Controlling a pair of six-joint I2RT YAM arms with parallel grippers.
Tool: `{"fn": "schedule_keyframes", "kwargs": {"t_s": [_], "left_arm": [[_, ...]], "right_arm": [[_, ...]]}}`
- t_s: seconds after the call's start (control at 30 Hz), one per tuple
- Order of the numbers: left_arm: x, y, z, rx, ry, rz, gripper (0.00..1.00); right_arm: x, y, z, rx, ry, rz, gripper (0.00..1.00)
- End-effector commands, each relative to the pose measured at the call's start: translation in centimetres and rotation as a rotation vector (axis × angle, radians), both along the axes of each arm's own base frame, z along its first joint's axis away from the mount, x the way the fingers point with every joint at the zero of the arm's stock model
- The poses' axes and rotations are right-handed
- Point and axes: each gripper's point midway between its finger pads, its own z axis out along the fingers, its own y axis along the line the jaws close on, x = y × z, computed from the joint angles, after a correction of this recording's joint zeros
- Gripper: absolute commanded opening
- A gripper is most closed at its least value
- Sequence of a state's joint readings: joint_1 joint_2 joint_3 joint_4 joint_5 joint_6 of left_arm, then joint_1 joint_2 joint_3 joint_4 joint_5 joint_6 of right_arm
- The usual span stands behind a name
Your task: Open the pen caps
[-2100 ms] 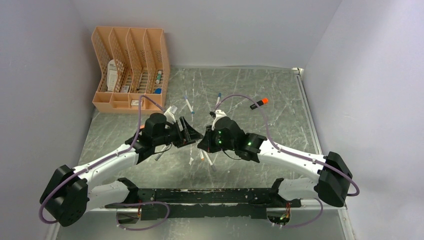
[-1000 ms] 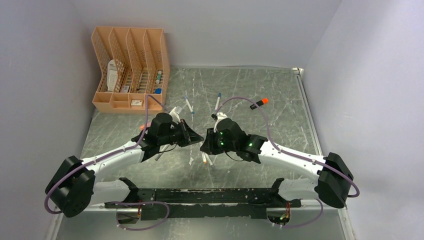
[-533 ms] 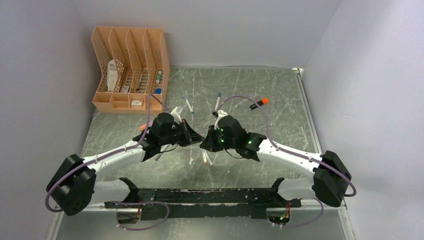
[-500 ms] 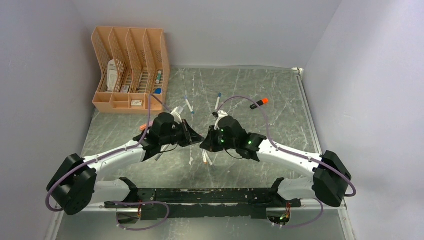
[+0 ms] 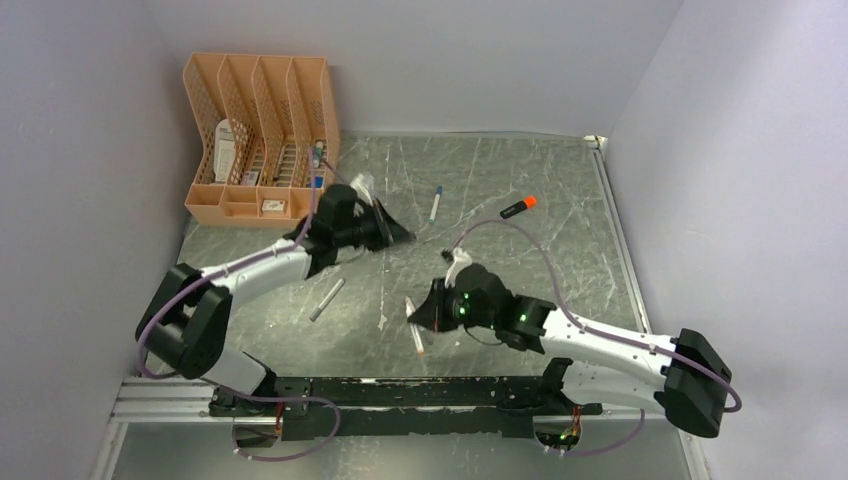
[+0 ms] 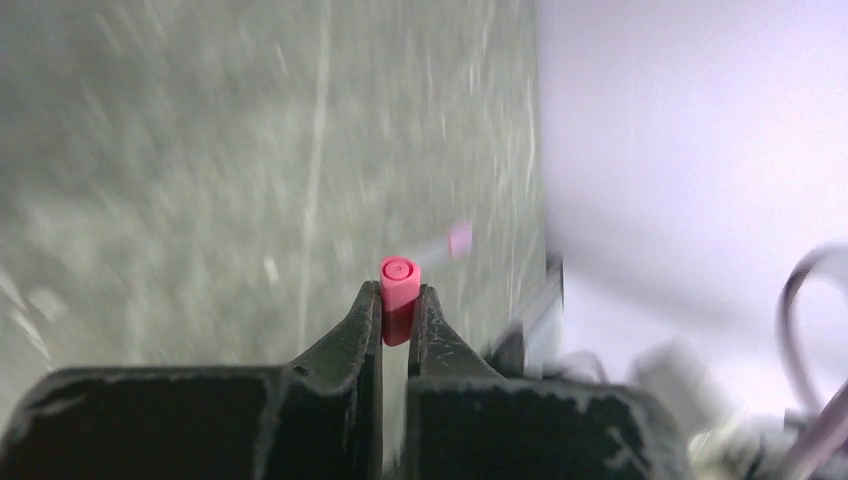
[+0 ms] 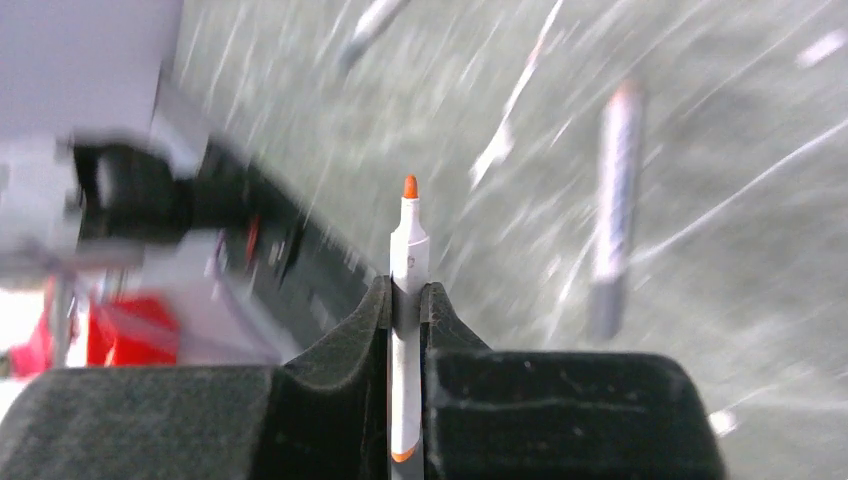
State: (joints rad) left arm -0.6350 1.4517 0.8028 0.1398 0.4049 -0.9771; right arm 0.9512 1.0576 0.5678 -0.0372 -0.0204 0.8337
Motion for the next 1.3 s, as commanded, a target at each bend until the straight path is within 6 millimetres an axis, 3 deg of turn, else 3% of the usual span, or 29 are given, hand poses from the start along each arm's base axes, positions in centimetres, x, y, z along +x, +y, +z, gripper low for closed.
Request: {"fn": "schedule_keyframes", "kwargs": {"t_s": [0.0,0.1,0.2,0.37,0.47,0.53,0.67,0.77,0.97,1.27], "left_arm": [[10.5,2.4,6.1,-0.073,-0.278,0.229,0.07],[11.7,2.7,5.7,-0.052,-0.281,0.228,0.07],[11.2,2.7,4.8,-0.025,-0.250,0.188,0.07],[6.8,3.9,1.2,0.081,-0.153,0.101,0.07],[3.6,5.1,-1.5,0.153,-0.086,0.064,0.07],[1.9,6.0,-3.2,0.215,-0.055,0.053,0.07],[0.3,6.8,-5.4,0.305,-0.040,0.053,0.08],[0.3,6.7,-7.0,0.358,-0.034,0.052,0.08],[2.2,5.7,-9.9,0.449,-0.036,0.058,0.08],[4.0,4.8,-13.0,0.519,-0.019,0.063,0.11]], "right_arm": [[-6.9,0.2,-1.3,0.012,0.173,0.179,0.00],[-7.2,0.2,-0.8,0.028,0.172,0.176,0.00],[-6.0,-0.5,-0.8,-0.032,0.136,0.128,0.00],[0.9,-4.1,-1.7,-0.299,0.065,-0.071,0.00],[4.7,-5.6,-2.7,-0.303,0.082,-0.138,0.00],[6.6,-5.8,-3.6,-0.303,0.093,-0.158,0.00],[9.2,-4.7,-5.2,-0.316,0.096,-0.163,0.00],[10.5,-3.6,-6.5,-0.319,0.106,-0.166,0.00],[12.9,-1.5,-8.2,-0.311,0.114,-0.166,0.00],[14.6,-0.9,-10.7,-0.365,0.141,-0.179,0.00]]}}
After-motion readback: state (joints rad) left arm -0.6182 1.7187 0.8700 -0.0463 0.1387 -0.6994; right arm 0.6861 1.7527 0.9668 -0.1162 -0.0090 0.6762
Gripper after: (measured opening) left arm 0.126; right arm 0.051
